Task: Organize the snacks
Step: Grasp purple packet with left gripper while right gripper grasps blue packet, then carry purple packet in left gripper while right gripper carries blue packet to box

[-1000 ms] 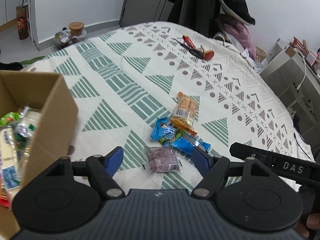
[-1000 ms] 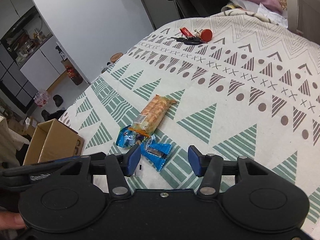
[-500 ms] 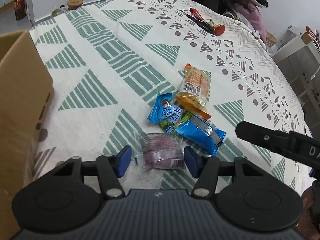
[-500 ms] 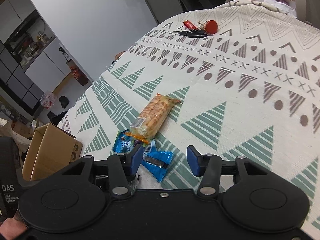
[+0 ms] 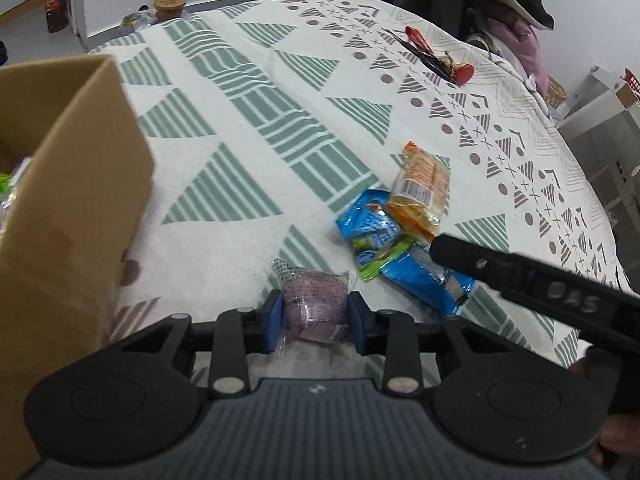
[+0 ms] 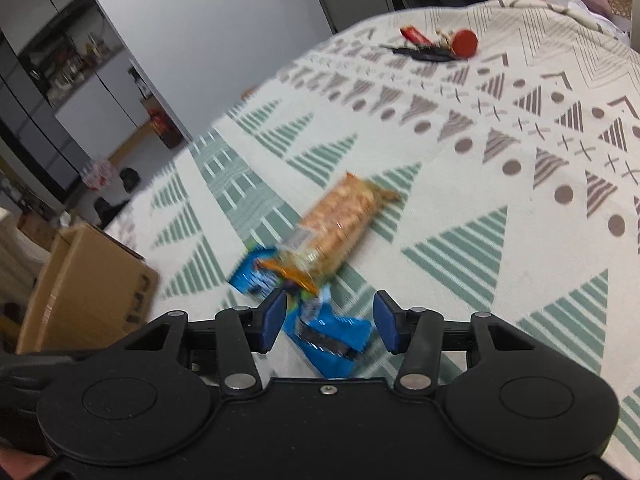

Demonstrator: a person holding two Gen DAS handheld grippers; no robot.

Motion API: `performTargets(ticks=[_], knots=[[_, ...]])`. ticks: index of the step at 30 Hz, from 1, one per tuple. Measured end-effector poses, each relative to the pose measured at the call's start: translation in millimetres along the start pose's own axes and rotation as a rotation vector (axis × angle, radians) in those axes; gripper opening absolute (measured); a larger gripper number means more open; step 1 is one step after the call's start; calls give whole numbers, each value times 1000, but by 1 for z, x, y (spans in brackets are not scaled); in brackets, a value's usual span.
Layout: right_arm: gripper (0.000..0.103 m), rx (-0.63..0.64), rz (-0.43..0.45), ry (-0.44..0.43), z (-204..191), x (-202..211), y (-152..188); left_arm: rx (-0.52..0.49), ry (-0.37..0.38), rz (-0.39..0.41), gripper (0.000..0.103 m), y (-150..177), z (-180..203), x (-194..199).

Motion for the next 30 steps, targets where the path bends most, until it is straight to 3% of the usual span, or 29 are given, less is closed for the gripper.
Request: performTargets(ticks=[2, 10, 12, 30], knots=[[38, -5, -36, 19, 1, -4, 4, 8, 0, 6, 33, 2, -3, 6], [31, -6, -71, 22, -8, 8, 15, 23, -1, 30, 33, 12, -10, 32], [25, 6, -64, 28, -12, 14, 17, 24, -1, 40, 33, 14, -11, 40], [24, 32, 79, -12, -56, 81, 23, 10, -16, 169, 33, 30, -15, 130]])
Point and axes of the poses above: each gripper's, at about its wrist camera, not at the fingertips, and x roughly against the way its jaws point, z to its right, y to its underside, the point moved 1 cm from there along -x, roughly the way its jaws point, and after that the axes turned 4 degrees about y, right-handed, at the moved point
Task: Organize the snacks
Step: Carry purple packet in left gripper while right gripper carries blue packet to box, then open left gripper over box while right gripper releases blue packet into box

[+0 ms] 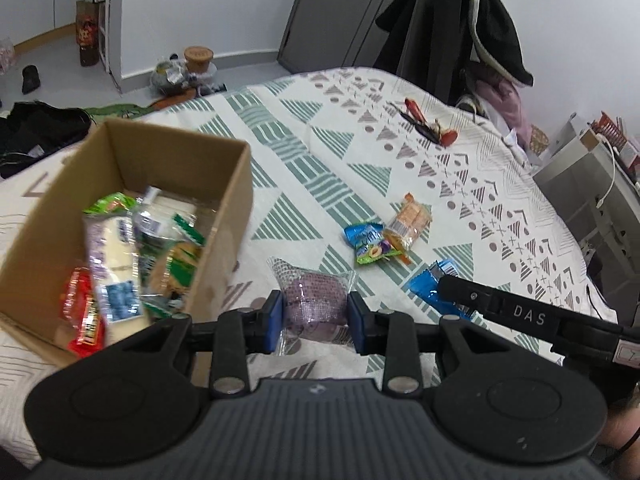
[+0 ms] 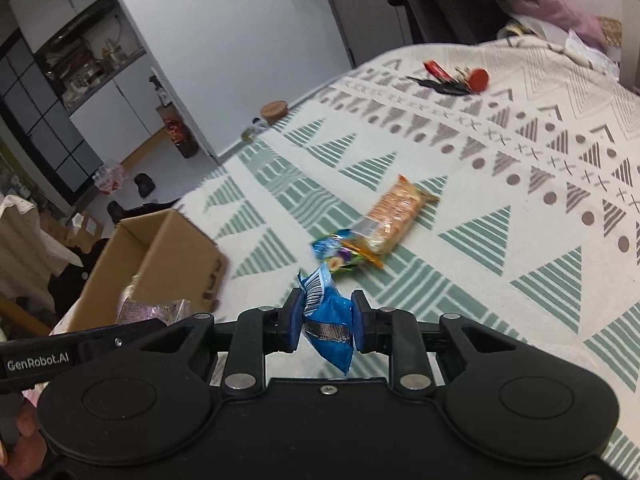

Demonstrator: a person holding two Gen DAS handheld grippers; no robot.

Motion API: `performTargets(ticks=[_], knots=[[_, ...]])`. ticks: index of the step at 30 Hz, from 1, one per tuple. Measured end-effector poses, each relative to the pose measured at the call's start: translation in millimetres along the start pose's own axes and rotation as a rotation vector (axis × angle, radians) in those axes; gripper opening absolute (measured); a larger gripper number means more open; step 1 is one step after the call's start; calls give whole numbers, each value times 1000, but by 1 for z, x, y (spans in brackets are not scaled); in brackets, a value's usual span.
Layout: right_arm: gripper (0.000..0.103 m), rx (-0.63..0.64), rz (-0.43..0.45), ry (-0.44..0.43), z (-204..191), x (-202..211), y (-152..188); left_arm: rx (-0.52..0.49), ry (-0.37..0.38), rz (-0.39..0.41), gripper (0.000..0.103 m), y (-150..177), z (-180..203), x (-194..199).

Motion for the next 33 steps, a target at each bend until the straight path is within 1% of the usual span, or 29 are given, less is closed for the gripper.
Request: performTargets(ticks=[5, 12, 16, 23, 28, 33], knots=[[24, 29, 37, -4, -20, 16, -2, 12, -13, 32, 33, -1, -9, 21], [24, 31, 79, -37, -45, 30, -7, 27, -32, 70, 33, -5, -28, 47], [24, 3, 83, -63, -61, 27, -7, 42, -50, 91, 33, -9, -45, 60], [24, 26, 95, -101, -94, 17, -6, 73, -92, 124, 33, -21, -79, 76], [24, 39, 96, -113, -111, 10, -9, 103, -108, 124, 33, -26, -102, 78], [24, 37, 93, -117, -125, -1, -11, 122, -110, 106, 33, -25, -119, 73]])
Point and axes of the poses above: each gripper's, at about its wrist camera, not at the fingertips, and x roughly against the way its jaws point, z to its right, y to its underside, the point moved 1 cm from there along -x, roughly the way its jaws point, and after that the axes turned 4 degrees about y, right-handed, at the moved point
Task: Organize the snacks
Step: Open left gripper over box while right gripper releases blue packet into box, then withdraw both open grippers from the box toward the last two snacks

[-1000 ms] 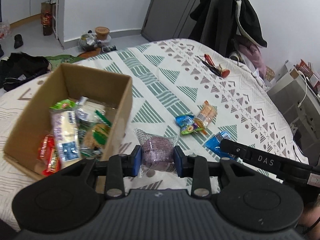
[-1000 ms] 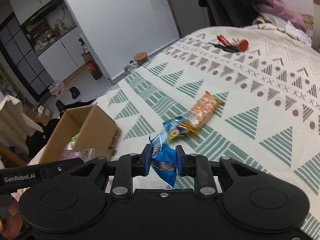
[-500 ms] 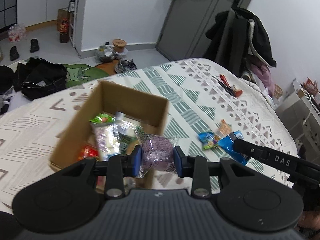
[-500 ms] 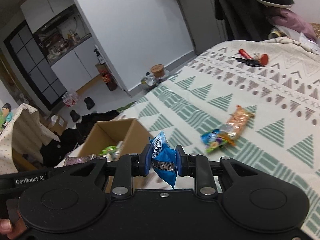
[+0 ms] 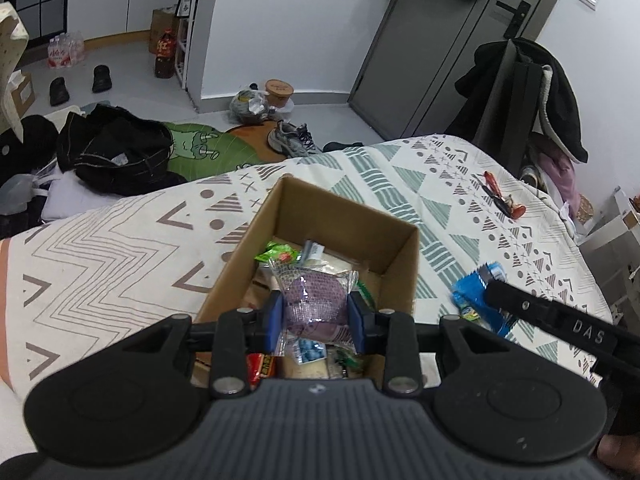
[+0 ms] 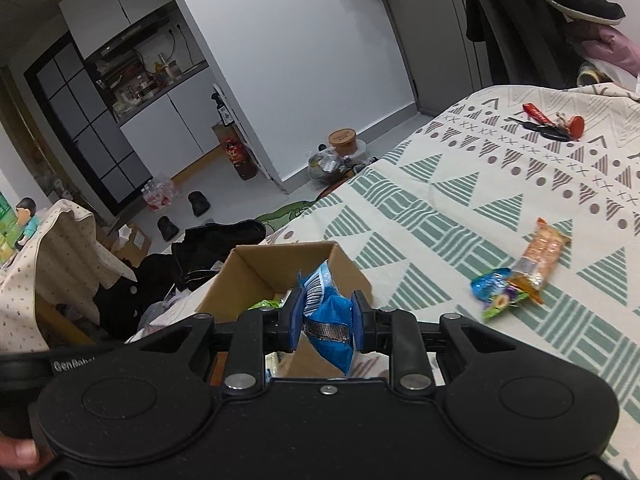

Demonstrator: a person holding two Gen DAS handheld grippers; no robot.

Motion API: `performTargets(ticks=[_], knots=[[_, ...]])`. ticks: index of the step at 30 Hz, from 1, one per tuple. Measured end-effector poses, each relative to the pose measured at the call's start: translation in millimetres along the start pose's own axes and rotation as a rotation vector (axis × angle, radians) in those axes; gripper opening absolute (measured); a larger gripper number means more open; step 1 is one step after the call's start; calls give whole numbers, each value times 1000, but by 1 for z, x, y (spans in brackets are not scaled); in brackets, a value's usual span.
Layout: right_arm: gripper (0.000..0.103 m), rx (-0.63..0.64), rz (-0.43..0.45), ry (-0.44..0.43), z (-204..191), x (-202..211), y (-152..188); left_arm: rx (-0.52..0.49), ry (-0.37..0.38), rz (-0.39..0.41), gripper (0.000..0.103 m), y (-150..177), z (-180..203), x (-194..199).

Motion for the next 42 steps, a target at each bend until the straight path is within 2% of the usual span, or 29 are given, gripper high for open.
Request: performTargets(ticks=[7, 14, 19, 23, 28, 35, 42], knots=[[24, 1, -6, 6, -15, -17, -5, 19, 4, -13, 35, -2, -15, -10], [24, -8, -11, 37, -26, -34, -16, 25, 49, -14, 39, -10, -23, -13], [26, -7, -10, 50, -39, -47, -25, 26, 69, -14, 52, -16, -26, -15], [43, 14, -13, 87, -45, -54, -28, 23, 65, -9, 63, -22, -30, -17], [46, 34, -28, 102, -42, -46, -25, 19, 66, -9, 80, -27, -35, -16], [56, 67, -45, 152, -27, -24, -20, 17, 71, -11, 88, -29, -35, -11], [58, 65, -28, 195, -9, 4, -20, -6, 75, -5, 91, -28, -23, -1]])
Point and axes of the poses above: each gripper's, at about its wrist camera, not at the fingertips, and x roughly against the way its jaws point, z to its right, y to its underside, the point moved 1 cm from there along -x, roughly the way its jaws point, and after that the axes turned 4 degrees about y, right-handed, at the moved point
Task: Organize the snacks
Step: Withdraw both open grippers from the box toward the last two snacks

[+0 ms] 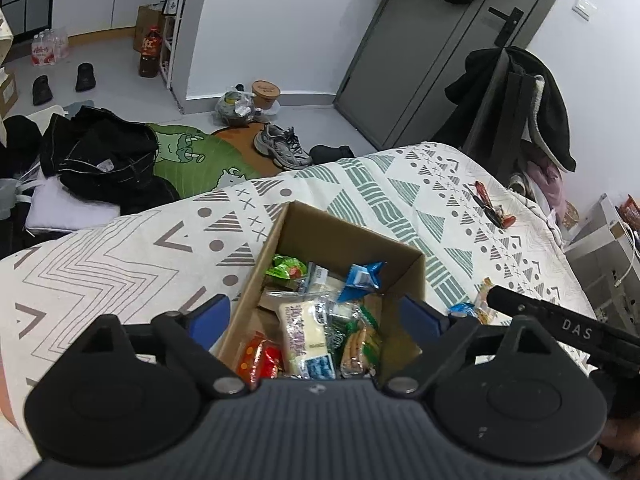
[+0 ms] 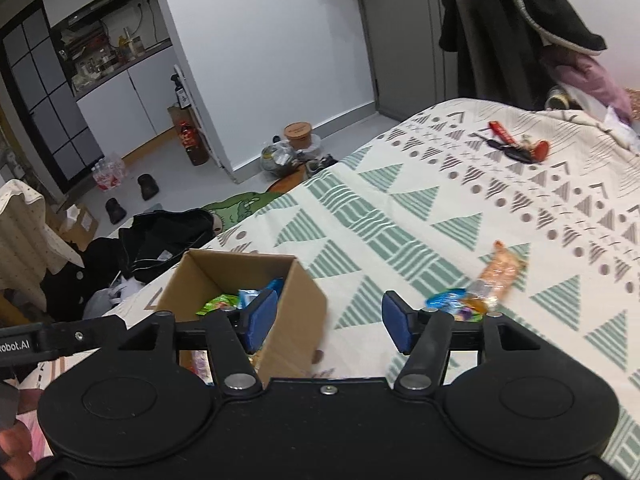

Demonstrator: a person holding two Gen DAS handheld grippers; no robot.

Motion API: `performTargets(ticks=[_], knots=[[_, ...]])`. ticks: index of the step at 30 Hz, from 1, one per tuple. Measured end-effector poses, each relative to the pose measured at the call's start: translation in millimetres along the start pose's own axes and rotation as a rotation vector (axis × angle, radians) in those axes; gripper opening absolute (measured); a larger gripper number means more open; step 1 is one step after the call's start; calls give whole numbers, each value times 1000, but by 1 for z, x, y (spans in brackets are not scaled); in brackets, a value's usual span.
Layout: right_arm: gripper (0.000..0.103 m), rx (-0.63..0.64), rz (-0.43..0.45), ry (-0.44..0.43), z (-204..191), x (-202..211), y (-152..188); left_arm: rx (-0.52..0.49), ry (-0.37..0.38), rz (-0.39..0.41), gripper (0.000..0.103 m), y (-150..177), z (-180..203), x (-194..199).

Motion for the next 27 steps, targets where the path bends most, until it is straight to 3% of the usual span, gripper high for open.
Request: performTargets(ticks=[13, 27], knots=[[58, -17, 42, 40, 48, 33, -3, -53, 6, 21, 92, 8, 36, 16], [59, -99, 51, 88, 129, 45, 3, -143, 15, 12, 92, 24, 92, 2]])
Point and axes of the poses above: each gripper's, at about its wrist camera, not at the fingertips, and x roughly against the way its jaws point, z to its right, y to its underside, the point moved 1 cm from there along -x, roughly the way its jaws point, and after that the axes turned 4 degrees about y, right-handed, at the moved point
